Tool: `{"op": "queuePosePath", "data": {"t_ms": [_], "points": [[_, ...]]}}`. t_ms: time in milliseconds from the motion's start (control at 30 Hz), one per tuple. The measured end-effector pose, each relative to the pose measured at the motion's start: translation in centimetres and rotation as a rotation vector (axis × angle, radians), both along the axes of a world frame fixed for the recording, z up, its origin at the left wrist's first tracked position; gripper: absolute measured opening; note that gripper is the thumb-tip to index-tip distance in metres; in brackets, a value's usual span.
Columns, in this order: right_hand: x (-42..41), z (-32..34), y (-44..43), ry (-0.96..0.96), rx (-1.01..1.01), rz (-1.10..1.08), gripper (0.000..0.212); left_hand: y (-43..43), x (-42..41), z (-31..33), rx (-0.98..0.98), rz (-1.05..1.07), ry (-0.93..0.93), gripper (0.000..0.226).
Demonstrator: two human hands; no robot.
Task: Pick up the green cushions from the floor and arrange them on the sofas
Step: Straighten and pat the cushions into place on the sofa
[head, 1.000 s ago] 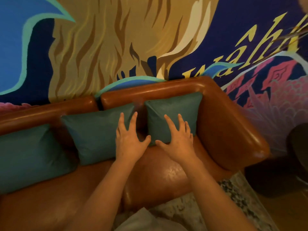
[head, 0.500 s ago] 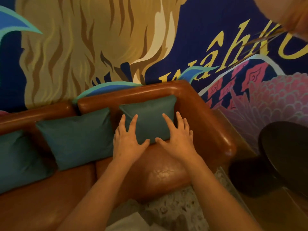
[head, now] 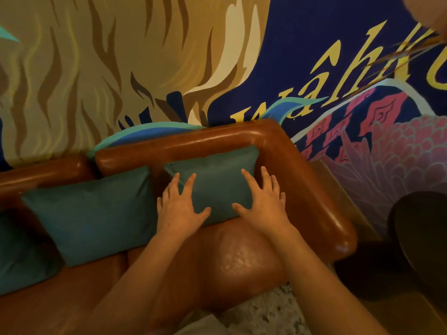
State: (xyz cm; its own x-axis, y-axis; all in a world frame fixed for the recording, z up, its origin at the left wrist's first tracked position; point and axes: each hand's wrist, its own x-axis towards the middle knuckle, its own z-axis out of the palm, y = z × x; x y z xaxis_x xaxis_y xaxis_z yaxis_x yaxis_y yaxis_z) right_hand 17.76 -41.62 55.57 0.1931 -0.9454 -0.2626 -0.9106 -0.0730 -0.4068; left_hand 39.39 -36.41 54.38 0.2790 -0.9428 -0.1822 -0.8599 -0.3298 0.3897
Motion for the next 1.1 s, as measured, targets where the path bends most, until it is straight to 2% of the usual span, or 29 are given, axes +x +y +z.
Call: {"op": "queuePosePath", "data": {"t_ms": [233, 500, 667, 767, 900, 1100], "points": [[1.1, -3.9, -5.4, -0.002, 0.114, 0.002, 0.106, -6.6, 2.7, -2.7, 0.087, -0.066, -0.050, 0.108], [3.1, -10.5, -13.9, 0.042, 0.273, -0.022, 0.120, -14.2, 5.3, -8.1, 0.313, -0.110, -0.177, 0.132], [4.1, -15.8, -20.1, -0.099, 0.420, -0.117, 0.135, -17.8, 5.7, -13.5, 0.480, 0.000, -0.138, 0.136], [5.1, -18.0, -22.2, -0.187, 0.448, -0.187, 0.137, -18.8, 6.0, -16.5, 0.411, 0.031, -0.135, 0.134], [6.7, -21.1, -24.3, -0.254, 0.387, -0.213, 0.141, -20.9, 6.8, -19.8, 0.293, 0.042, -0.125, 0.133], [7.0, -21.8, -26.0, -0.349, 0.385, -0.202, 0.142, -23.2, 8.4, -20.5, 0.235, 0.159, -0.030, 0.152]]}}
